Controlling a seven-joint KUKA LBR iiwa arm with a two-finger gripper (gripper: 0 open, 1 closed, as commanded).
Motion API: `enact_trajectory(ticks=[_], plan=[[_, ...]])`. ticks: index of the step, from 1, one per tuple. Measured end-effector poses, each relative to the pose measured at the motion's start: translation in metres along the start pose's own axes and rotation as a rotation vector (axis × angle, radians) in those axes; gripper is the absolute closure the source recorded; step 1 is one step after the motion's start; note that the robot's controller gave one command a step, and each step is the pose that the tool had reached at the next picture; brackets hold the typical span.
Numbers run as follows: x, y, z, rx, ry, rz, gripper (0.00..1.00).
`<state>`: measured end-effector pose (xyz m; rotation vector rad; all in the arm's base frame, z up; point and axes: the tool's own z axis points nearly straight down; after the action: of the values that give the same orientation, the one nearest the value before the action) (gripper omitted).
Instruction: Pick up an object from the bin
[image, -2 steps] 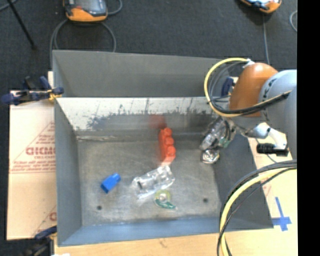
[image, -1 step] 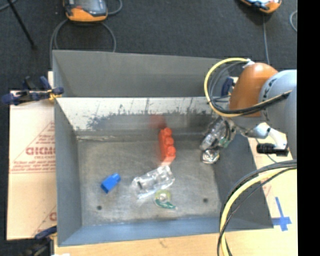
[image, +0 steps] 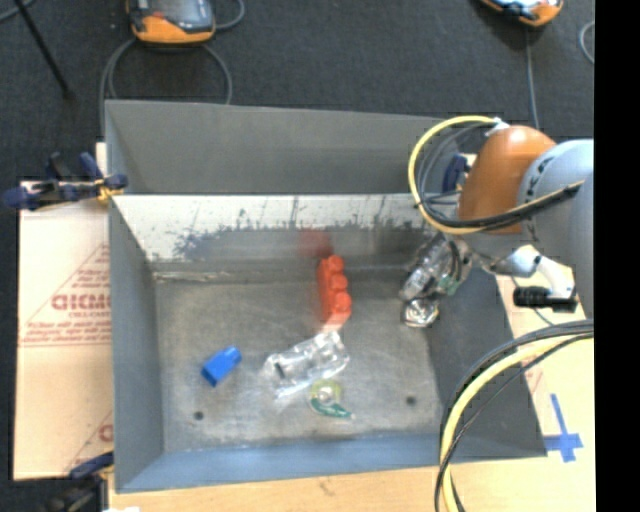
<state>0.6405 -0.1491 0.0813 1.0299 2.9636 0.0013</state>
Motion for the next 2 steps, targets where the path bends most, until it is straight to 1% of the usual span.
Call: enact_trajectory(ticks=[2], plan=[[0.0,-0.0001,0.0,0.0,0.0,-0.002,1.0]])
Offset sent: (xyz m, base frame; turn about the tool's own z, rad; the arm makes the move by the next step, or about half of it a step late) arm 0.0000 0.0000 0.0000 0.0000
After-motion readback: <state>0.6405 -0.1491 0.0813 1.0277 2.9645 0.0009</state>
